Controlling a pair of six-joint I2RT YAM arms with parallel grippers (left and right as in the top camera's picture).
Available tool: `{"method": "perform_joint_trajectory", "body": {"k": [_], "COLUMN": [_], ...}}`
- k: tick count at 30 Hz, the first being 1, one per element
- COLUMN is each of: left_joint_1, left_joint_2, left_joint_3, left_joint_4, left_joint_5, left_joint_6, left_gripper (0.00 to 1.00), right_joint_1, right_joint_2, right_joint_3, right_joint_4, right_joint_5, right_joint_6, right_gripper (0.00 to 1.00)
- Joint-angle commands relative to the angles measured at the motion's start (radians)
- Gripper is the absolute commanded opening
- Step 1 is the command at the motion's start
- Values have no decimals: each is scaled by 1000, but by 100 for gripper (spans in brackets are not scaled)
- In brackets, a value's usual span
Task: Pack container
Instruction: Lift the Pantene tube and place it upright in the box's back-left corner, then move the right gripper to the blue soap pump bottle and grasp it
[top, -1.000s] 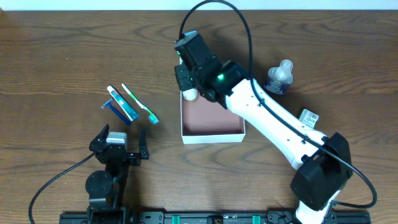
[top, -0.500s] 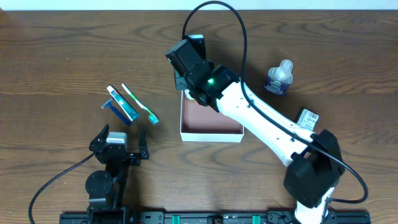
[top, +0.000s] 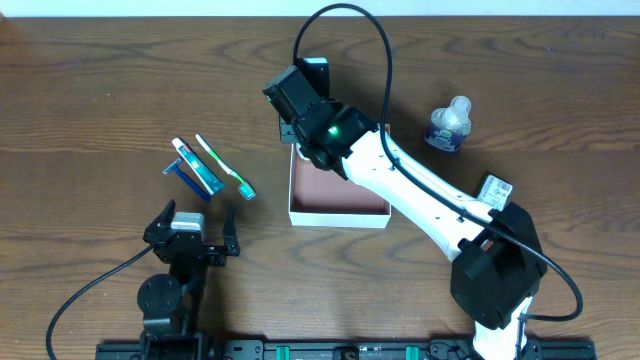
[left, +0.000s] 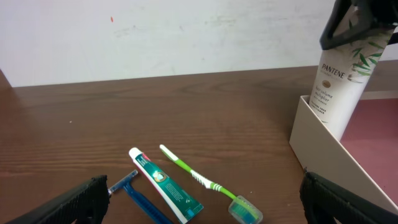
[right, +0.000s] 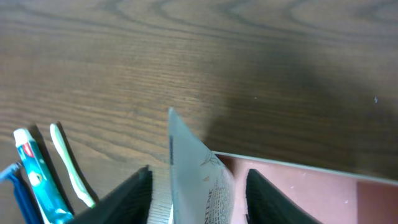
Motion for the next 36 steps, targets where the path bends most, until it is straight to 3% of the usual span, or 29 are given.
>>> {"method": "perform_joint_trajectory", "body": {"k": [1, 3, 7, 10, 15, 22, 33, 36], "left_joint_1": [4, 4, 4, 4, 4, 4, 4, 4], "left_joint_2": [0, 0, 0, 0, 0, 0, 0, 0], "left_joint_3": [-16, -16, -16, -16, -16, -16, -16, -16], "left_joint_4": [-35, -35, -35, -35, -35, -35, -35, -35], "left_joint_5": [15, 14, 15, 14, 15, 14, 14, 15], "left_joint_6": [14, 14, 14, 13, 14, 13, 13, 14], "left_gripper": [98, 97, 98, 98, 98, 98, 98, 98], "right_joint_1": [5, 4, -18, -80, -285, -575, -642, -642], "right_joint_2": [-48, -95, -220, -309, -402, -341, -116, -84], "right_joint_3": [32, 46, 60, 60, 59, 37, 25, 25], "right_joint_4": [-7, -18, -35, -57, -190, -353, -367, -372], "right_joint_5": [6, 7, 55, 58, 23, -211, -325, -331], "right_joint_6": [-54, -94, -179, -252, -254, -318, -482, -504], "right_gripper": [68, 83, 99, 99, 99, 99, 99, 95]}}
